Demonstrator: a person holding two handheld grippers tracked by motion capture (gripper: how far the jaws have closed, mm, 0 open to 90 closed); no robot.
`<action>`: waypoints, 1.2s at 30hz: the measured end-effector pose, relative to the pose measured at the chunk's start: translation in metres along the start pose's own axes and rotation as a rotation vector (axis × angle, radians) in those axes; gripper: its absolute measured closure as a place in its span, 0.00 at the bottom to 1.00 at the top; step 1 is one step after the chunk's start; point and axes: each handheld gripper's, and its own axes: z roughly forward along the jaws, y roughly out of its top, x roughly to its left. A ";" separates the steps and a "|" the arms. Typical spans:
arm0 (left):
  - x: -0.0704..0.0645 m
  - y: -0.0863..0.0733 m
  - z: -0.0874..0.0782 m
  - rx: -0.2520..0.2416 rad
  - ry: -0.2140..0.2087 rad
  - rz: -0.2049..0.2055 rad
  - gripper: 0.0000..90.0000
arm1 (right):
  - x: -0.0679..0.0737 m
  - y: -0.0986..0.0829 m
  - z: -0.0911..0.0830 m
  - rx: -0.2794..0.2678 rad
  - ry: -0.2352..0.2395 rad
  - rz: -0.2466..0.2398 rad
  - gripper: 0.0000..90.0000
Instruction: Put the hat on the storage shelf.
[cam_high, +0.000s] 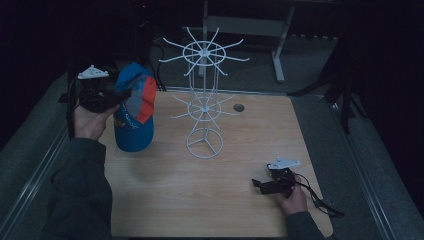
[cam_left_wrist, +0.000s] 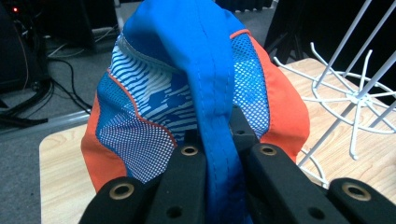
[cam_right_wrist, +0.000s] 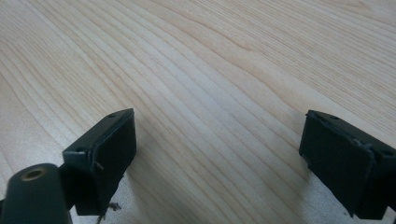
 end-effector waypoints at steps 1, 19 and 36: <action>-0.001 0.001 -0.001 -0.003 -0.002 0.000 0.98 | 0.000 0.000 0.000 0.000 0.000 0.001 0.12; 0.001 0.005 -0.015 -0.094 -0.072 0.011 0.98 | 0.000 0.000 0.000 0.001 0.001 0.001 0.12; -0.002 0.007 -0.024 -0.141 -0.122 -0.004 0.98 | 0.000 0.000 0.000 0.000 0.001 0.001 0.12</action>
